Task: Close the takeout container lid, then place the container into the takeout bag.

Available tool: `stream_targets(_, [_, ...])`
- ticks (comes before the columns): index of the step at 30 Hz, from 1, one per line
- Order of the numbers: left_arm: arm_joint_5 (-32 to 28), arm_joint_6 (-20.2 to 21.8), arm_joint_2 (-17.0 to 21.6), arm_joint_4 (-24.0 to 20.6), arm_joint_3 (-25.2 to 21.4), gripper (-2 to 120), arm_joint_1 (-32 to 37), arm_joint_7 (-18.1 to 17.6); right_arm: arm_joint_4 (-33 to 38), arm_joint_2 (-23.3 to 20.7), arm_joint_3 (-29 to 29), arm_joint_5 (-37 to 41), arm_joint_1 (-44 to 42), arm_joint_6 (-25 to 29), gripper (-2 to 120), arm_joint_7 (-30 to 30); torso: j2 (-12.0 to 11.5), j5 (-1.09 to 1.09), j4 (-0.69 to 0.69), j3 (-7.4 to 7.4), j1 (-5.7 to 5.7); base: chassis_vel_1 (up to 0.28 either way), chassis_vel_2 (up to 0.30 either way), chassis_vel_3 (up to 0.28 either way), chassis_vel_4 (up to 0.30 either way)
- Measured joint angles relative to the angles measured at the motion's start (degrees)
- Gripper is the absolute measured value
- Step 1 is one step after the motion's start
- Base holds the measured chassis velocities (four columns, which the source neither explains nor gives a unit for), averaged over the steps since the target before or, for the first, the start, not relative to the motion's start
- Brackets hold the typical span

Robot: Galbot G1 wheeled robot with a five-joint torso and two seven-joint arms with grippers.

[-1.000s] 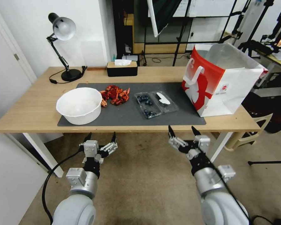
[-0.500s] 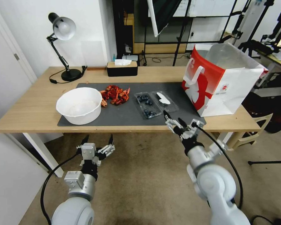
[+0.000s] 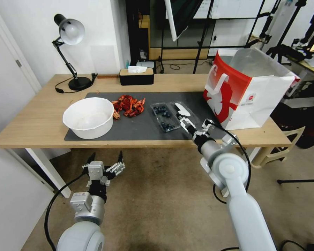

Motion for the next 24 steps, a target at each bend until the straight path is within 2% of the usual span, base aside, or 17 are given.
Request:
stream_targets(7, [0.08,-0.13,-0.13,0.13,-0.12,100,0.06,-0.03,-1.16,0.22,-0.24,1.23,1.06,-0.33,100,1.38,0.0,-0.01,0.0,0.0,0.0,0.0,0.0,0.0,0.0])
stream_targets(16, [0.37,-0.73,-0.38,0.35,-0.27,100,0.49,-0.12,-4.92,1.36,-0.83,5.05,4.93,-1.35,100,6.86,0.0,0.0,0.0,0.0,0.0,0.0,0.0,0.0,0.0])
stream_targets(24, [0.49,-1.42,-0.52,0.62,-0.24,100,0.73,-0.2,-7.46,1.74,-0.74,6.45,6.62,-1.51,100,7.37,0.0,0.0,0.0,0.0,-0.01,0.0,0.0,0.0,0.0])
